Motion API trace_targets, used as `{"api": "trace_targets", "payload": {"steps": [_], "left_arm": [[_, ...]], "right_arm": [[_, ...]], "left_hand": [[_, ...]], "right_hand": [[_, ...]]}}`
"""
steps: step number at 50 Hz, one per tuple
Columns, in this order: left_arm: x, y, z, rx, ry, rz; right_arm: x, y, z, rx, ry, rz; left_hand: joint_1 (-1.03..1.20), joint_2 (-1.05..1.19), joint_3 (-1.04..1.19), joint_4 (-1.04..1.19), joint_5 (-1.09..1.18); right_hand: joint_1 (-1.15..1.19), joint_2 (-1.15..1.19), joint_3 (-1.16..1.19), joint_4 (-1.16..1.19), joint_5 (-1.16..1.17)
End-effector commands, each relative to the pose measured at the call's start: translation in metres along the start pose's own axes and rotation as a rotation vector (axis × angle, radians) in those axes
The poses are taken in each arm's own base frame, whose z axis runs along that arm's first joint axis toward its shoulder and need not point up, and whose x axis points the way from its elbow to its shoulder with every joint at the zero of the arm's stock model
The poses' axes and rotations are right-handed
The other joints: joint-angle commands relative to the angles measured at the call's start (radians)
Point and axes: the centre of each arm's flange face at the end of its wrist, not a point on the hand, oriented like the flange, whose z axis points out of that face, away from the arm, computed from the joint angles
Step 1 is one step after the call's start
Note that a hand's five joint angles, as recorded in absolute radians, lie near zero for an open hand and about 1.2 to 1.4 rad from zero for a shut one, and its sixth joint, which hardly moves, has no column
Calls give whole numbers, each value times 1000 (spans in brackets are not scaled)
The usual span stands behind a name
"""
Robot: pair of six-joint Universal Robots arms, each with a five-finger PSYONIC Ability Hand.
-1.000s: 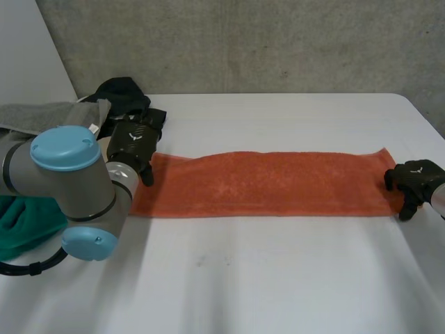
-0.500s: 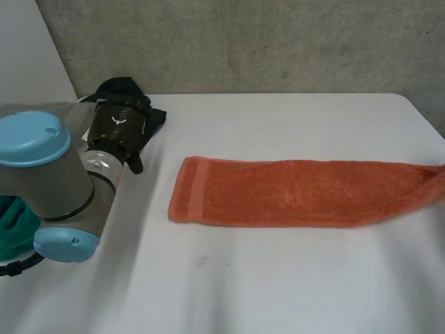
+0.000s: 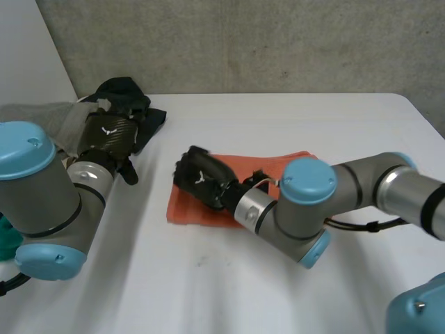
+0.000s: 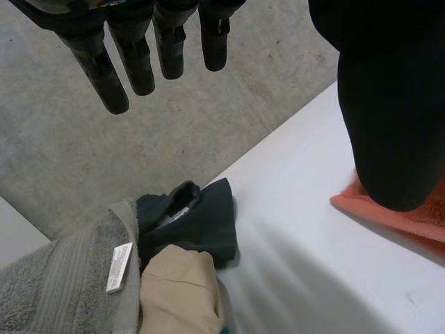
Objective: Fold the laundry.
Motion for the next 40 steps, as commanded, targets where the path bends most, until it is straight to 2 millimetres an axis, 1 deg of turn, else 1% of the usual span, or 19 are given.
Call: {"api": "trace_targets", "payload": {"steps": [1,4,6,7,8,9,11,14,16,19,20,29,31,33,34,35,36,38,40], "left_arm": [[2,-6,3,24,4,1],[2,-15,6,55,9,-2],[5,-25,9,92,26,-7],[11,-32,9,118,47,-9],[17,-35,8,128,65,-10],[22,-36,9,138,81,-10],[34,-37,9,145,114,-7],[60,-36,9,159,192,0],[77,-28,11,151,251,18],[88,-14,14,116,289,37],[93,-5,15,86,305,54],[110,31,20,-15,346,169],[112,40,22,-34,346,191],[112,46,23,-57,331,203],[112,46,24,-63,321,205],[110,46,24,-68,312,206],[109,48,23,-82,298,209],[108,50,19,-103,290,206],[106,43,16,-96,283,202]], "right_arm": [[35,-5,-5,-91,133,43],[57,-8,-14,-121,203,145],[77,-6,-26,-151,267,263],[93,-6,-39,-170,303,346],[98,-8,-44,-177,312,379],[107,-4,-58,-215,323,452],[112,10,-74,-286,333,530],[106,35,-98,-427,320,624],[99,47,-113,-514,304,666],[87,60,-131,-600,279,707],[87,62,-134,-609,281,707],[72,77,-150,-674,281,734],[70,81,-150,-670,290,736],[66,87,-148,-670,292,729],[65,89,-148,-675,294,728],[65,93,-148,-680,305,718],[66,94,-148,-688,315,707],[71,99,-152,-734,346,655],[73,102,-155,-778,361,598]], "left_hand": [[-12,-29,-35,-24,-45],[-12,-29,-35,-24,-45],[-12,-29,-35,-24,-45],[-10,-26,-32,-21,-42],[-10,-26,-32,-21,-42],[-7,-23,-29,-18,-40],[-4,-20,-26,-16,-37],[14,-3,-8,2,-19],[81,65,59,69,48],[228,211,205,216,195],[321,305,299,309,288],[357,341,335,346,325],[357,341,335,346,325],[355,338,332,343,322],[355,338,332,343,322],[349,332,327,337,316],[340,323,318,328,307],[319,303,297,308,287],[305,288,283,293,272]], "right_hand": [[-512,-654,-684,-686,-695],[-512,-654,-684,-686,-695],[-512,-654,-684,-686,-695],[-512,-654,-684,-686,-695],[-512,-654,-684,-686,-695],[-512,-654,-684,-686,-695],[-512,-654,-684,-686,-695],[-512,-654,-684,-686,-695],[-512,-654,-684,-686,-695],[-512,-654,-684,-686,-695],[-512,-654,-684,-686,-695],[-340,-483,-512,-515,-524],[-214,-357,-386,-389,-398],[23,-120,-149,-151,-161],[178,36,6,4,-5],[581,438,408,406,397],[709,566,536,534,525],[710,567,538,536,526],[710,567,538,536,526]]}}
